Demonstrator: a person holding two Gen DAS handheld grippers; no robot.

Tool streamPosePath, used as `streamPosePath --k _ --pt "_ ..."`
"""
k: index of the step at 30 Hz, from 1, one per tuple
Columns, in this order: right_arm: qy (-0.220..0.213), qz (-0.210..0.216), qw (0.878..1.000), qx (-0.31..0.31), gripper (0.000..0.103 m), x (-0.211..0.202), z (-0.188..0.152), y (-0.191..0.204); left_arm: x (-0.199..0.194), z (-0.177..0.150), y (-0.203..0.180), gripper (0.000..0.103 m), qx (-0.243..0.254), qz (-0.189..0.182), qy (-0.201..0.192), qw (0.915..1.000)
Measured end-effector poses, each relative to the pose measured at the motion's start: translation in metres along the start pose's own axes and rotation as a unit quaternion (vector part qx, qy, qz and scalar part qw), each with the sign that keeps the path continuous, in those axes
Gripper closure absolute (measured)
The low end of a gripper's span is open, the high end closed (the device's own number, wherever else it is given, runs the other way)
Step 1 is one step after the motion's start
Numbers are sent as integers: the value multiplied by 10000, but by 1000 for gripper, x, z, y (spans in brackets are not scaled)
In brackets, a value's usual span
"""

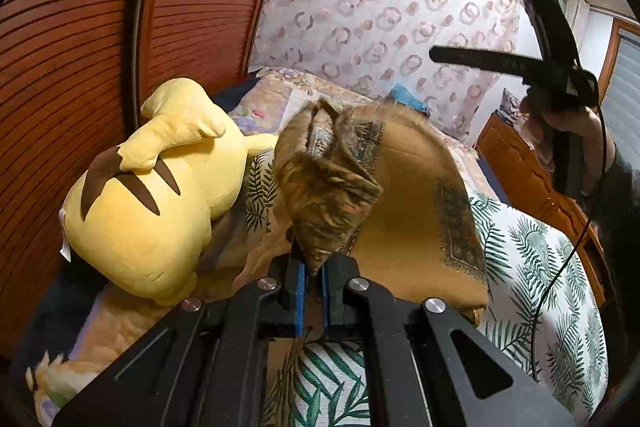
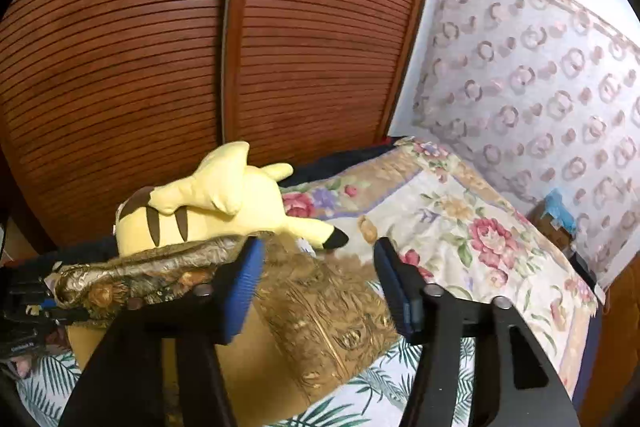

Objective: Fold small clothes
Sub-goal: 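Grasp the folded shirt with the left gripper while the right gripper grasps it, lifting it toward the plush toy, then lower the folded shirt beside the yellow plush toy and open both grippers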

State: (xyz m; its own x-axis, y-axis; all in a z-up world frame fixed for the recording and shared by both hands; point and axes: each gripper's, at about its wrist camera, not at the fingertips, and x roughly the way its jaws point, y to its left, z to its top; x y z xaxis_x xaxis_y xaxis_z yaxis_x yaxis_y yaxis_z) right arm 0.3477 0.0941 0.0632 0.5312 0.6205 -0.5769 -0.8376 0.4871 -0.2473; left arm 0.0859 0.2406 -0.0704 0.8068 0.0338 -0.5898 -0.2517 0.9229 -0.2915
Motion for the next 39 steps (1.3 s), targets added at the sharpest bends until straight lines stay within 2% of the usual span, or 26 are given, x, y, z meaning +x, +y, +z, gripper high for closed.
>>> streamPosePath --k 9,12,17,18,21,23,24,26,28,33,34,39 --pt "544 285 9964 584 41 49 -38 16 -1 -8 3 97 4 116 180 9998" --pt "609 477 9938 793 41 63 -48 9 -1 -8 0 96 61 159 215 9996" --pt "791 559 9912 901 41 86 -54 -2 0 -7 -3 96 111 190 272 9994" --pt "763 582 9910 932 41 86 -54 -4 0 -7 -3 94 113 210 290 9993" --pt "750 542 9913 938 41 81 -55 -8 -5 -7 -7 79 242 376 248 9987" --pt "774 443 9914 959 41 74 -55 -6 -10 -7 -10 70 339 362 184 9986" --pt "750 390 9915 993 41 68 -56 -4 -13 -7 -12 60 348 343 143 9987" --pt "660 320 9921 1015 41 51 -62 4 -20 -6 -16 49 396 273 46 9988" --pt "538 298 9931 997 41 32 -65 11 -27 -5 -22 23 486 215 -39 9986" --pt "136 207 9931 1146 41 -27 -83 25 -45 -2 -44 20 778 270 -270 9962" --pt "56 149 9928 1190 41 -41 -89 28 -49 -3 -49 17 823 228 -323 9958" --pt "-178 -165 9907 1341 39 -94 -123 43 -60 -6 -74 16 1078 168 -450 9930"
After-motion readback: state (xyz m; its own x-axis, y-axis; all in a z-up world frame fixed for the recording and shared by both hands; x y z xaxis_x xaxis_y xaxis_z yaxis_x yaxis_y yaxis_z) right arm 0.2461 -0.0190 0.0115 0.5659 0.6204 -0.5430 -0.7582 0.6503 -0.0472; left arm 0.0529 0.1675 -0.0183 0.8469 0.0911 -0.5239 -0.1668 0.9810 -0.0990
